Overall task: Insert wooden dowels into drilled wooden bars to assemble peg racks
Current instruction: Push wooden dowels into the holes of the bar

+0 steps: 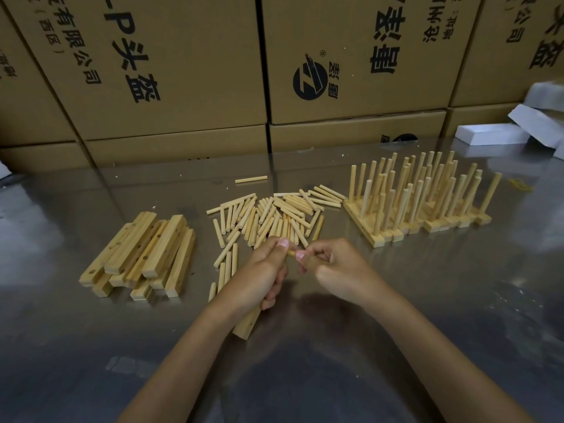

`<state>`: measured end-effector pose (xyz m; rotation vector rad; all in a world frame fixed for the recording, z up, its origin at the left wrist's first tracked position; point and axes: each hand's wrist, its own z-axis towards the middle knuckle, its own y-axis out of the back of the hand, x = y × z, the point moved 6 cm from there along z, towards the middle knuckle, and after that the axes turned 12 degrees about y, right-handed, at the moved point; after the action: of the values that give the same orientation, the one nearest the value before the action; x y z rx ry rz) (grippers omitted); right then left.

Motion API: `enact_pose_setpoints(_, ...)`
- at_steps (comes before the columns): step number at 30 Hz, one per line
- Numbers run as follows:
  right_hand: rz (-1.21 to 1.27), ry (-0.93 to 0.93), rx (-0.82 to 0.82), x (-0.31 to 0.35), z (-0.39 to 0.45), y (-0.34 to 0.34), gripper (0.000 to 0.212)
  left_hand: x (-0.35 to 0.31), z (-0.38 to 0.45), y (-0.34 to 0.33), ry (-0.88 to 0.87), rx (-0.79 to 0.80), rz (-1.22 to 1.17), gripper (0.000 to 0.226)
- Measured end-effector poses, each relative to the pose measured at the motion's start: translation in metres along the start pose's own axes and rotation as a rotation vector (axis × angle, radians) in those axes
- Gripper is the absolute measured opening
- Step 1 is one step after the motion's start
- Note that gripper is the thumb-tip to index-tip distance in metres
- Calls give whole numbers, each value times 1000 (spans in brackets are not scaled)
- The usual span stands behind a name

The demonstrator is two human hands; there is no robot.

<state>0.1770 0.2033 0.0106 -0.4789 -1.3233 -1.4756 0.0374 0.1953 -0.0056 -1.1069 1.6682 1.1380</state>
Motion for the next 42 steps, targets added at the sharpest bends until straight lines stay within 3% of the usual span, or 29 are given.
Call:
enact_pose_setpoints(4, 81, -77, -8, -3, 2, 4, 42, -2, 1, 9, 19, -58, -73, 30)
enact_pose_setpoints(8, 151, -192, -246, -20, 6, 26, 47, 1, 2, 23, 97, -132, -238, 32)
enact_pose_setpoints(10, -58, -149, -298, -26, 6, 35, 32, 2, 1, 29, 128, -164, -298, 32)
enact_pose_setpoints(14, -381, -41, -218, -31, 5, 23, 10, 0, -1, 37, 159, -209, -311, 34)
enact_pose_setpoints(17, -570, -4, -199, -29, 8, 12, 23, -2, -2, 38, 154, -223, -310, 35)
enact_pose_setpoints(19, -609, -21, -228, -28, 11, 14, 16, -1, -3, 38, 153, -226, -310, 35)
enact_pose_setpoints(23, -453, -101, -307, -34, 10, 23, 7, 2, 1, 41, 165, -218, -363, 34)
enact_pose_setpoints(29, 277, -219, -479, -36, 3, 40, 4, 10, 5, 47, 252, -182, -667, 37)
enact_pose_setpoints(32, 440, -182, -487, -20, 1, 41, 10, 10, 5, 50, 286, -166, -730, 42)
enact_pose_setpoints(38, 444, -7, -308, 13, -2, 25, 10, 5, 2, 49, 233, -144, -697, 41)
enact_pose_setpoints(42, 136, 211, -92, 31, -5, -8, 12, -1, -1, 44, 214, -148, -637, 41)
